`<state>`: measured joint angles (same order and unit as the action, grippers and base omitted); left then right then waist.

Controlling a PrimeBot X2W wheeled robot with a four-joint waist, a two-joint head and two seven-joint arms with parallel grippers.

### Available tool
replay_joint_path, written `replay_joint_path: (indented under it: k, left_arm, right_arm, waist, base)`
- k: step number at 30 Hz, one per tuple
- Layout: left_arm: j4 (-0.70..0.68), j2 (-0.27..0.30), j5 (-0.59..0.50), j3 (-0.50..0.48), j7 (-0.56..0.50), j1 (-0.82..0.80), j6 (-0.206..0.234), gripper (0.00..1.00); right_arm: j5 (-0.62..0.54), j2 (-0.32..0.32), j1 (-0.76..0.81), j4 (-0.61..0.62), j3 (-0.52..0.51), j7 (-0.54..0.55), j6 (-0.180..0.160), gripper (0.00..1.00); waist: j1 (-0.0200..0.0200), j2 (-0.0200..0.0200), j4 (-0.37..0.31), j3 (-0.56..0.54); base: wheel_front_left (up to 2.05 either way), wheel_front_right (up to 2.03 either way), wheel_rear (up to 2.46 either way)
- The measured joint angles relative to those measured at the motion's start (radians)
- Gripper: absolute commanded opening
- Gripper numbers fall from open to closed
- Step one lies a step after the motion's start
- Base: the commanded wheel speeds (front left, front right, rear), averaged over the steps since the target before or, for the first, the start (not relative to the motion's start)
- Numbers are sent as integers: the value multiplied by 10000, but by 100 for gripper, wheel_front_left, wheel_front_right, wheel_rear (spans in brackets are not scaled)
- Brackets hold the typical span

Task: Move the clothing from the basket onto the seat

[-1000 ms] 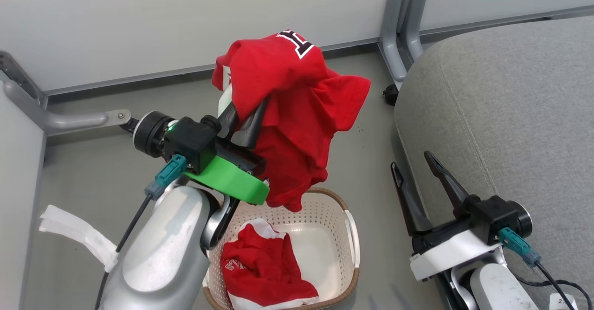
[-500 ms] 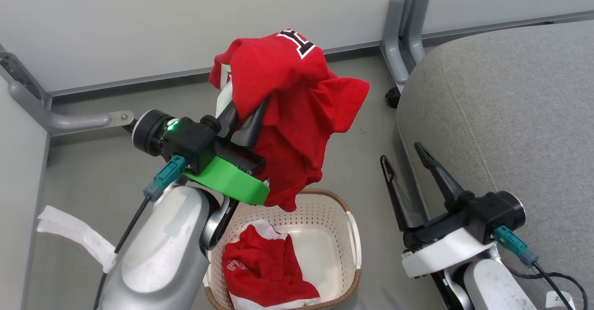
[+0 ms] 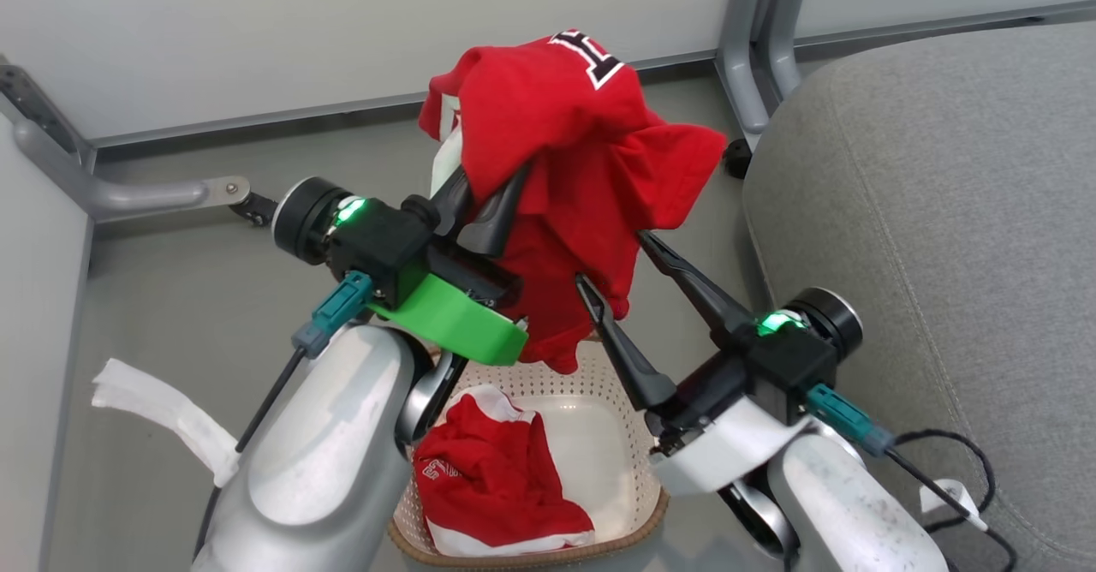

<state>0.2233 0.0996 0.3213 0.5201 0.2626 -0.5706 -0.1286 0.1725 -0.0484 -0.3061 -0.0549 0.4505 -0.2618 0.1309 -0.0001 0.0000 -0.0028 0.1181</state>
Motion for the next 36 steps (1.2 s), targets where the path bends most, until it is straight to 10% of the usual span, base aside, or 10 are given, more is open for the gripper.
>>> replay_joint_path:
  k: [33, 34, 35, 36]
  left_arm:
    - [-918, -483, 1438, 2194, 0, -139, 631, 0]
    - [-918, -483, 1459, 2242, 0, -140, 671, 0]
    - [-918, -483, 1496, 2261, 0, -142, 675, 0]
    - [-915, -483, 1532, 2278, 0, -144, 685, 0]
  right_arm:
    - [-738, -2, -1792, -2240, -637, 0, 2, 100]
    - [-658, -2, -1807, -2263, -644, 0, 2, 30]
    - [-623, 0, -1817, -2282, -642, 0, 2, 0]
    - [-552, -2, -1822, -2284, -625, 0, 2, 0]
  waist:
    - [0, 0, 826, 558]
    - [0, 0, 837, 553]
    - [0, 0, 844, 549]
    - [0, 0, 847, 549]
  base:
    - [0, 0, 0]
    - [0, 0, 0]
    - [0, 0, 0]
    - [0, 0, 0]
